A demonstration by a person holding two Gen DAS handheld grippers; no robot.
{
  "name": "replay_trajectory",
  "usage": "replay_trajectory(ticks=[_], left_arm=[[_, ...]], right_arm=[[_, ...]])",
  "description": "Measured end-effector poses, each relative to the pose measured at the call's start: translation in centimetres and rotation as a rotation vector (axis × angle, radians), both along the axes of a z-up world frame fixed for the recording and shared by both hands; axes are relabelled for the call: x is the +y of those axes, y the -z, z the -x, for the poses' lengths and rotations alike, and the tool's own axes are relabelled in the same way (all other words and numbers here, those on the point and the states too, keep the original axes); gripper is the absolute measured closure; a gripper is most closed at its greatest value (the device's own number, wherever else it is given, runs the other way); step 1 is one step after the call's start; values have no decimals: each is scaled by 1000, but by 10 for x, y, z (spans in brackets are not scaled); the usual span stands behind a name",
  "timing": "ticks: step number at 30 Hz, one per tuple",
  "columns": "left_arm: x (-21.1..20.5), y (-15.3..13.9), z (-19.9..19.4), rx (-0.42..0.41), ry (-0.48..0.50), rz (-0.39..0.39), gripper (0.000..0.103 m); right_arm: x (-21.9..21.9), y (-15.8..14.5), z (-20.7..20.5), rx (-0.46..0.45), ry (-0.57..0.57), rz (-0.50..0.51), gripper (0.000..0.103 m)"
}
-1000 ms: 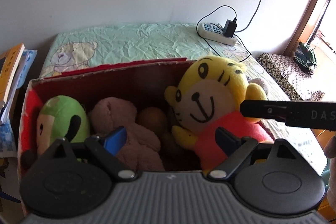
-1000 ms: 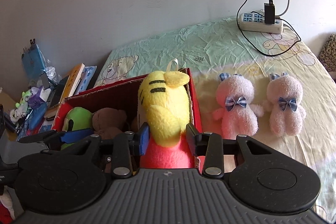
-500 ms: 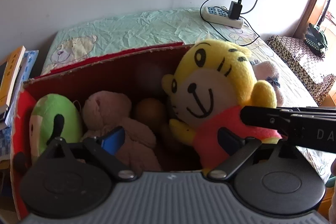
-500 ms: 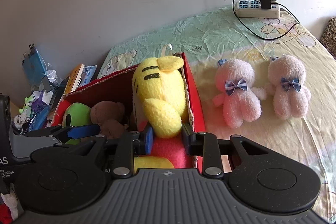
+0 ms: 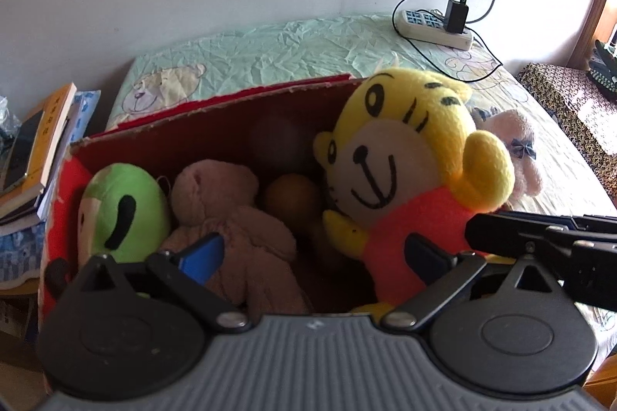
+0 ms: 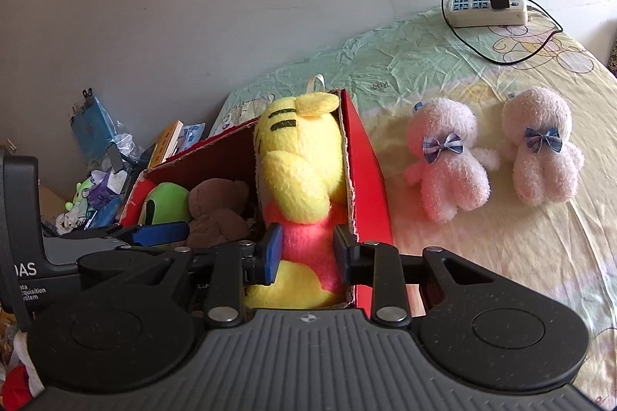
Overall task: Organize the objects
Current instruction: 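Lower the tiger plush into the box beside the mauve bear, then open both grippers and move them back to the pink bears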
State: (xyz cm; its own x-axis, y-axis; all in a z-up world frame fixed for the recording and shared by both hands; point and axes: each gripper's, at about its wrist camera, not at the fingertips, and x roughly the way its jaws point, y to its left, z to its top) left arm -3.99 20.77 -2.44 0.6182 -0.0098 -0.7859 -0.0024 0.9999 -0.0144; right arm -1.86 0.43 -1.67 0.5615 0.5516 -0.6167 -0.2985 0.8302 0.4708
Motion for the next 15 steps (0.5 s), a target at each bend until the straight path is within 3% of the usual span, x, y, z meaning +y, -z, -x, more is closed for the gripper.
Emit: replay_trajectory(ticks=[15], left_arm=[[-33,-16,23,2,-244,-81,3]], right_arm=[[-27,2,-16,6,-262,-86,78]])
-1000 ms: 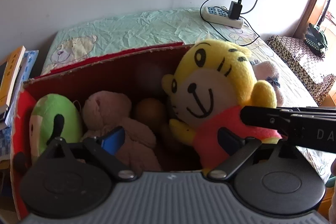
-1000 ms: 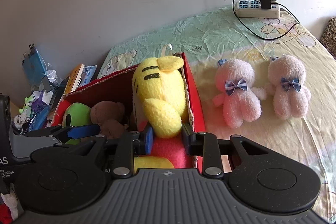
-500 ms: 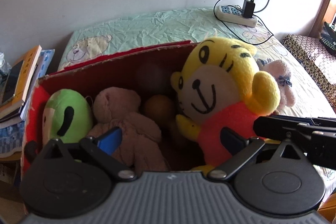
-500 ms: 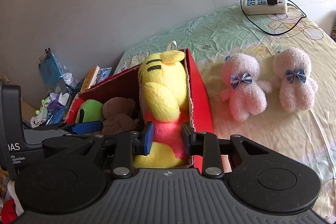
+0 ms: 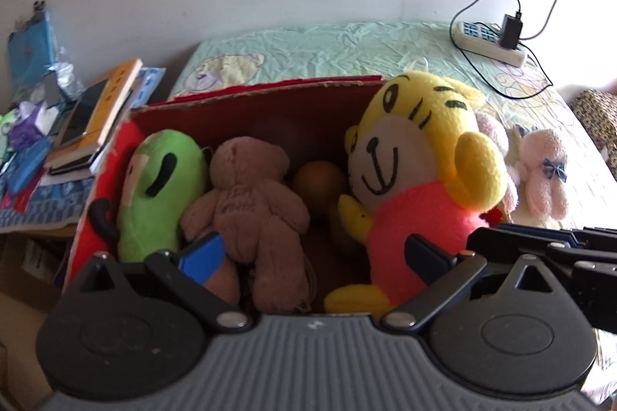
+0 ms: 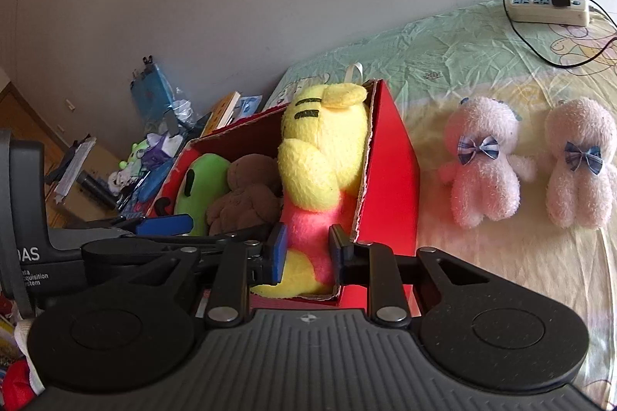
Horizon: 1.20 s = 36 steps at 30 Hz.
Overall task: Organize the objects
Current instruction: 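Open both grippers and move them back to the pink bears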
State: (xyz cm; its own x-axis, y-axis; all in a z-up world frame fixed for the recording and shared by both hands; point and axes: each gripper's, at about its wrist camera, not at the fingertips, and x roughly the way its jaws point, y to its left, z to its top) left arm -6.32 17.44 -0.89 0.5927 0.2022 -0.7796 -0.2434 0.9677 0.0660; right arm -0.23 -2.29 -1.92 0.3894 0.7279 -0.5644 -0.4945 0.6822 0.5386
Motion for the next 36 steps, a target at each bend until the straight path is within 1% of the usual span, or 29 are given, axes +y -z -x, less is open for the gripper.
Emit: replay_trajectory(ticks=[5,8,11,15,18,20,22,27,32,36], left_arm=[[-19,-8,16,-15,-91,-61,3],[-25,-10,25,-14,-152,-72,3],[-33,-12,31,-9,-194,-86,3],[-51,-21,40,-25,-221,-158,3],[-66,-33,44,-47,-224,-200,3],[-76,-42,46,-72,-211,-211,3],[-89,-51,45,-100,-180,-204,3],[-130,-60,35,-156,-50,-167,2],[-171,-52,21,-158,85,-116,2],[-193,-32,9,-112,155,-69,2]], right_arm=[[-14,-2,-6,32,-112,-53,74],[-25,-1,-7,55,-167,-96,72],[-37,-3,-4,48,-211,-121,69],[-63,-6,-2,18,-232,-142,69],[-86,-6,-3,6,-218,-152,68],[-101,-3,-3,0,-196,-138,68],[-116,3,-3,2,-167,-118,68],[-153,22,-8,43,-81,-73,67],[-184,36,-13,78,3,-43,67],[-199,45,-14,102,48,-16,67]])
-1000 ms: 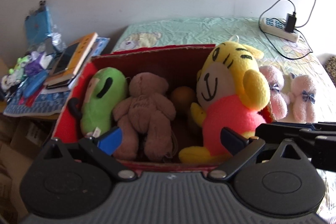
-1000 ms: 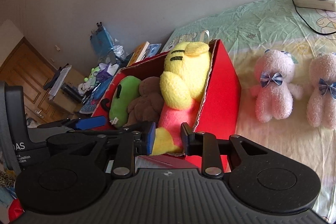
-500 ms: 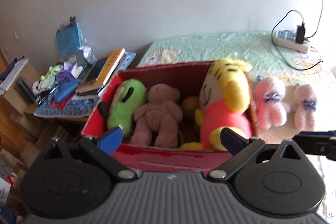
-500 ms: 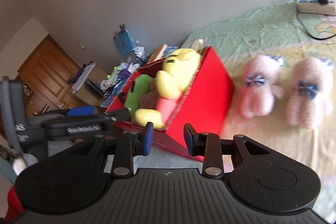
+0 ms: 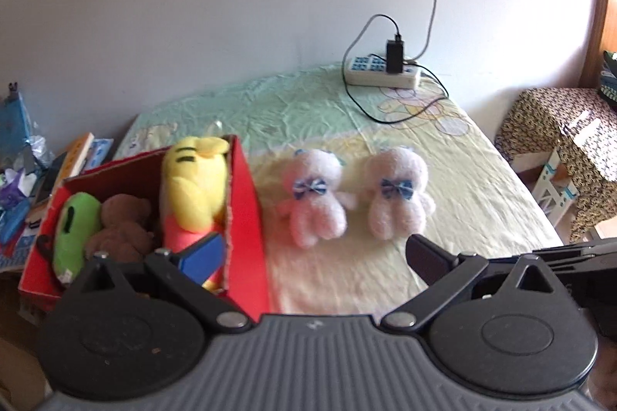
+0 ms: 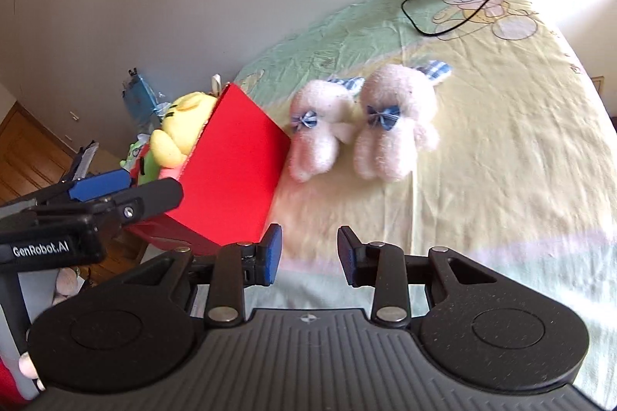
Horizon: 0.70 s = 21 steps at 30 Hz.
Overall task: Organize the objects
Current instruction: 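Open both grippers and move them back to the pink bears, then close both grippers on the pink bear nearest the tools and lift it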
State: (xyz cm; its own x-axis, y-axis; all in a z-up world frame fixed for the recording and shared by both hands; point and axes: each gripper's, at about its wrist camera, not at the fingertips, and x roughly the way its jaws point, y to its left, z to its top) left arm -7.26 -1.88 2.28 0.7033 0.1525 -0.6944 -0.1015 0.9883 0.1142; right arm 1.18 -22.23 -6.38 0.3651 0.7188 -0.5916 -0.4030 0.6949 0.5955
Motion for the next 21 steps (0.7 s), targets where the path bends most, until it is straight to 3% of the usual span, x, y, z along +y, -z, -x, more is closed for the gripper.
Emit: replay_trajectory(ticks=[8,21], left_arm=[[-15,38,-18,98,73,93,2],[-26,79,-66,138,190,152,5]], right_arm=[[-23,22,-8,79,88,26,67],[-37,45,-40,144,193,-4,67]])
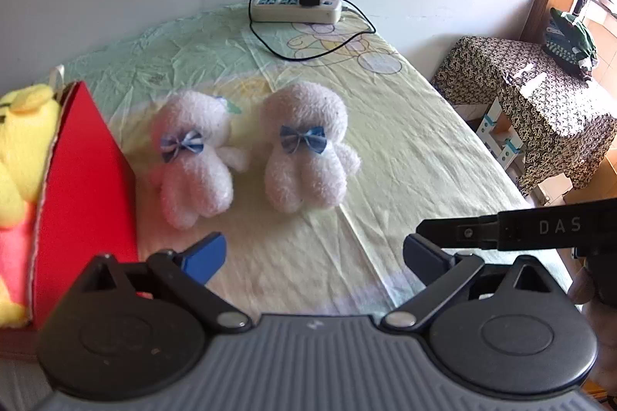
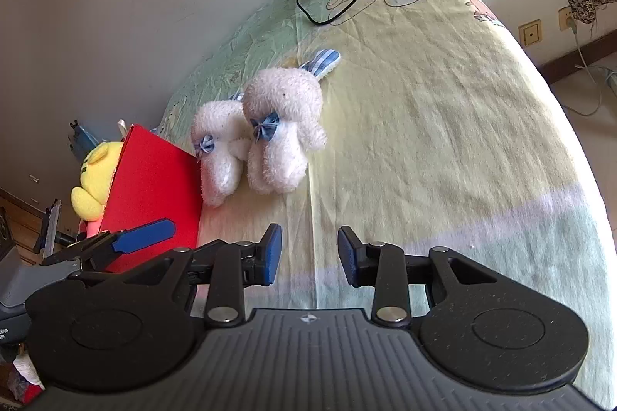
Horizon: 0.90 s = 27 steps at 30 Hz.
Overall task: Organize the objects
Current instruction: 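Close both grippers on the pink bear nearest the tools and lift it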
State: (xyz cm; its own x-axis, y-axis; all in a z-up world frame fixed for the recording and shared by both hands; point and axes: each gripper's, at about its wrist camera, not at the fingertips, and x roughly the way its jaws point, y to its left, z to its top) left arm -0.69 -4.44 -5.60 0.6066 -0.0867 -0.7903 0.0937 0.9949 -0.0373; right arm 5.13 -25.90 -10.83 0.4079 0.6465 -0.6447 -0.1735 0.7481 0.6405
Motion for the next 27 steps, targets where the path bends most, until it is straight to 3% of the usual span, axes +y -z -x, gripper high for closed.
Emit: replay_trajectory(ticks=[6,11,22,27], left_arm=[[3,18,-20,28,46,39,17],[18,26,-44,38,46,130,17],[38,37,-82,55,38,190,17],[34,44,-91,71,74,181,22]], right_arm=[[1,10,-15,41,26,-35,67],[4,16,-31,69,48,-63,67],[22,16,-74,74,68,-89,67],[34,21,-86,97,47,-75,67]])
